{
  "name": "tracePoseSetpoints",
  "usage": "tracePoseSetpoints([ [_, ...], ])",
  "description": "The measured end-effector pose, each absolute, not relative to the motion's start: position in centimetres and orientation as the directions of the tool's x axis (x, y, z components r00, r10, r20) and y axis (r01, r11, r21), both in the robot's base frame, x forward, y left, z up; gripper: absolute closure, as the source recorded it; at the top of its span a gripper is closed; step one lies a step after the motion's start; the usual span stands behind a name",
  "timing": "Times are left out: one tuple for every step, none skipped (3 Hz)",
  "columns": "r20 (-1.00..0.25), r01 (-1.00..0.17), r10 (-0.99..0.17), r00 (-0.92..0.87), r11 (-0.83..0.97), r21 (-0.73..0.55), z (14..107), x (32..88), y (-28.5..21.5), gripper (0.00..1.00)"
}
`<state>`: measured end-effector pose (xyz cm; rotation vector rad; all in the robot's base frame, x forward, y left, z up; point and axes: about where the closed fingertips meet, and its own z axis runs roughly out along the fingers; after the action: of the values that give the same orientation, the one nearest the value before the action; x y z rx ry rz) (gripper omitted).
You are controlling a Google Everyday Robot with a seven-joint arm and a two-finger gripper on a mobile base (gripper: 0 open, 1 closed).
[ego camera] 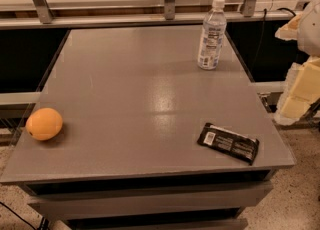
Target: Move blue plastic bottle near rxbar chocolate
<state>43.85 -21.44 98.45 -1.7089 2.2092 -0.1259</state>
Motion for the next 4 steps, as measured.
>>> tracePoseSetpoints([
  [-0.214, -0.922, -0.953, -0.216, 0.271, -0.276, 98.5, 43.8, -21.4, 0.0],
  [-0.228, -0.913, -0.953, -0.201, 0.266, -0.308, 98.7, 44.4, -21.5, 0.0],
  [-0.284, -0.885, -0.939, -0.194, 0.292, -0.363, 98.8, 49.2, -22.4, 0.0],
  [-0.359, -0.852, -0.917, -0.175, 0.324, -0.412, 99.0, 55.7, -23.7, 0.0],
])
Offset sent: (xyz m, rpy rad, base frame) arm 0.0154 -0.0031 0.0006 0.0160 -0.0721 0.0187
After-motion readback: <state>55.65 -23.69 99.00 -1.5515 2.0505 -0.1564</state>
